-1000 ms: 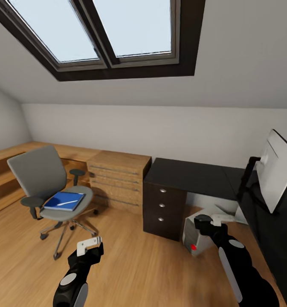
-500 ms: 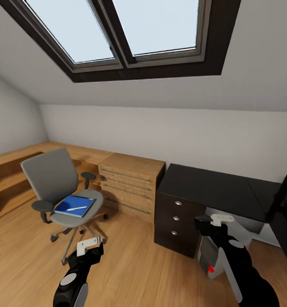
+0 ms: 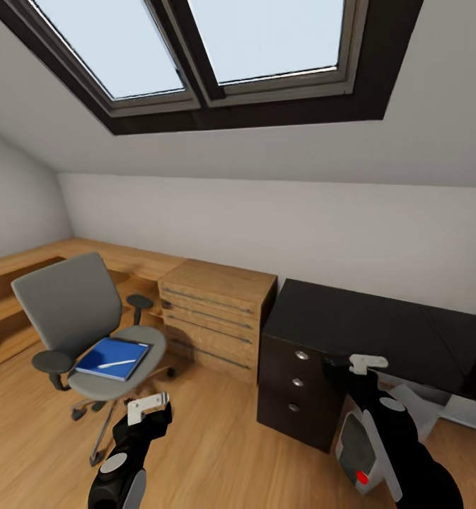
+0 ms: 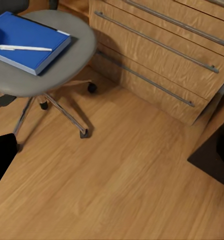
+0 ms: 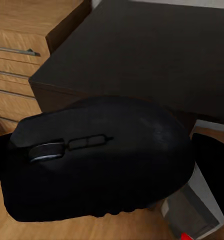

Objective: In the bedroom, organize the workspace by keeping the computer under the desk, ensuring the monitor is on the desk, placing the keyboard on the desk next to the monitor, placing the mouse on the desk next to the keyboard, moving the folder from the swivel chair onto the desk next to the mouse, stacking the notebook on top of the folder with the pen on top of the notebook, and positioning the swivel chair next to the desk.

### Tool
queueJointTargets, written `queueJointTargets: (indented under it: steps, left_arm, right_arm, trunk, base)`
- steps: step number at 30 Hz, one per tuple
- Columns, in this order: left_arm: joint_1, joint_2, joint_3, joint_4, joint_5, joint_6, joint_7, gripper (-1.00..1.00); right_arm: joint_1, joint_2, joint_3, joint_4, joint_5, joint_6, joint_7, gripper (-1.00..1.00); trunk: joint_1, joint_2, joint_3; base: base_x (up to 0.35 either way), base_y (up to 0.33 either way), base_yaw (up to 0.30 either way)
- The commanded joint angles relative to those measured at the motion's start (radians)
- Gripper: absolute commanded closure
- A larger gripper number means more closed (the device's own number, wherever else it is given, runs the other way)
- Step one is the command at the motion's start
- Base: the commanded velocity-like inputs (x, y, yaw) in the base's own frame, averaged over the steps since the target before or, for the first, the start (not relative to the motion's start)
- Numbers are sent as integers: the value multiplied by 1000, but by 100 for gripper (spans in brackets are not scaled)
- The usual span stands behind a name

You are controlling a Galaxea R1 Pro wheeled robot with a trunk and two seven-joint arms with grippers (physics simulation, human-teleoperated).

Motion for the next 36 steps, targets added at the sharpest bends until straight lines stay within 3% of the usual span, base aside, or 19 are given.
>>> queueJointTargets:
  steps: [1, 10, 21, 25, 36]
  left_arm:
    - [-1, 0, -2, -1, 10, 3, 9, -100]
    - [-1, -1, -3, -1, 10, 3, 9, -100]
    - [-1, -2, -4, 2, 12, 5, 8, -100]
    - [-1, -1, -54, 10, 12, 5, 9, -100]
    - [-1, -2, -75, 21, 12, 5, 10, -100]
  right_arm:
    - [-1, 0, 0, -1, -6, 5, -2, 100]
    - [-1, 0, 0, 1, -5, 5, -1, 100]
    - [-1, 1, 4, 29, -6, 5, 1, 100]
    - [-1, -1, 5, 39, -6, 5, 4, 100]
    - [-1, -5, 8, 124, 4, -5, 6, 100]
  trunk:
    - [1, -1, -1]
    - [1, -1, -1]
    - [1, -1, -1]
    - [1, -1, -1]
    - [1, -1, -1]
  base:
    - [326, 0, 0]
    - [326, 0, 47]
    - [326, 0, 252]
    - [326, 0, 271]
    - [326, -32, 54]
